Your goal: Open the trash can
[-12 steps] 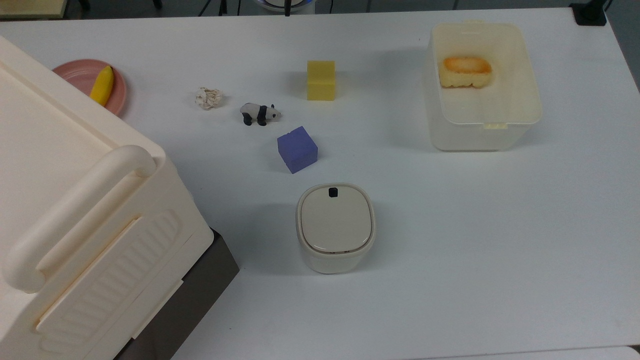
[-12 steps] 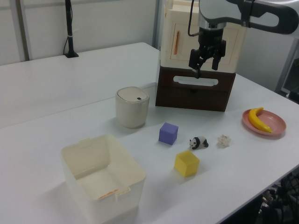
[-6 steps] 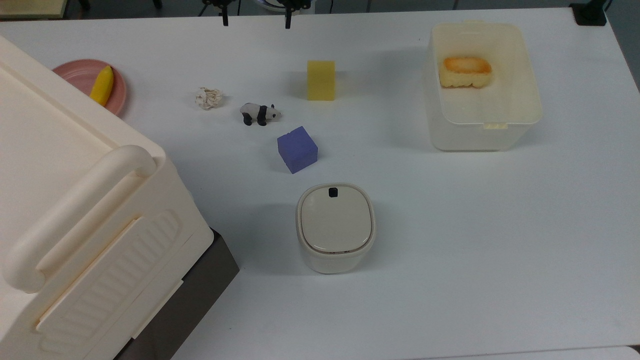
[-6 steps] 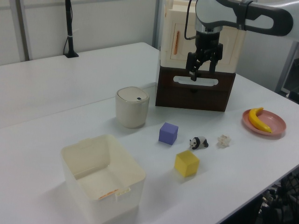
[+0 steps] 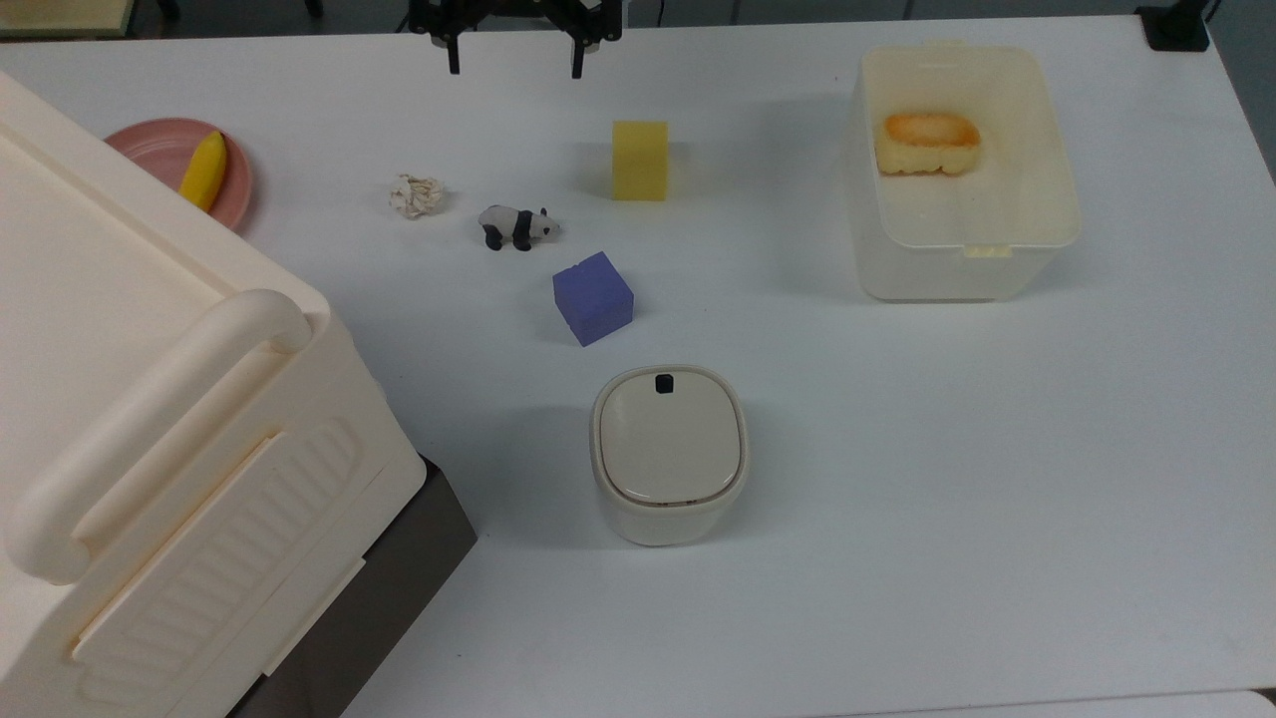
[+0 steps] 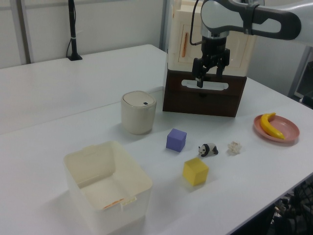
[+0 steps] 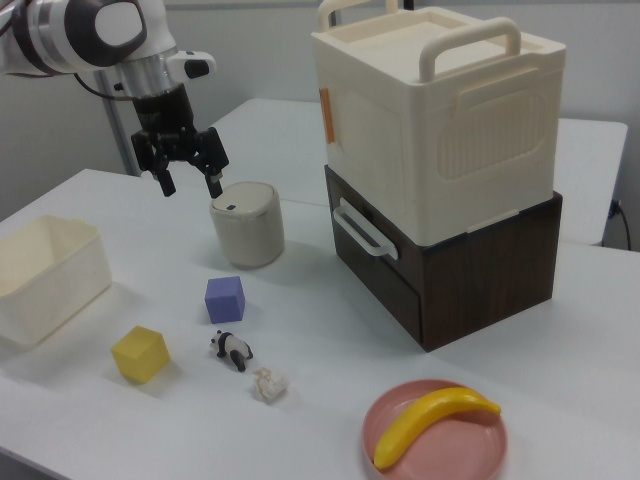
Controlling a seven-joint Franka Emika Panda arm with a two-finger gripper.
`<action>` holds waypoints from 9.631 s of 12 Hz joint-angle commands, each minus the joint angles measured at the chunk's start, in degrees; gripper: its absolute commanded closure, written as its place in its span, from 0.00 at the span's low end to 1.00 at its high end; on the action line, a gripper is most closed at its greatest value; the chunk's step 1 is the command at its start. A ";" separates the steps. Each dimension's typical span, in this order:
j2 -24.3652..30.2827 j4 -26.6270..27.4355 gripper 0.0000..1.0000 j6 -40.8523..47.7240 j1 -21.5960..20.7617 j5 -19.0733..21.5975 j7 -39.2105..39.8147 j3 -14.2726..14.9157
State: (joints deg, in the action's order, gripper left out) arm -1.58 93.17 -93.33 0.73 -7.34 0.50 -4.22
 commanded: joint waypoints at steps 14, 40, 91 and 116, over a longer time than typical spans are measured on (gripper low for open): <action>0.26 -0.62 1.00 -5.28 -1.08 0.22 0.29 0.53; -14.85 1.40 1.00 -41.76 -0.20 1.98 8.37 -5.80; -4.32 -7.74 1.00 4.07 4.20 6.39 -9.63 -8.88; 3.95 -6.51 0.00 7.90 4.99 1.02 3.46 -8.61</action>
State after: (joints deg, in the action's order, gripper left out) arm 1.38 84.20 -83.92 5.78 -5.55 2.11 -13.25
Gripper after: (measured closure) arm 0.000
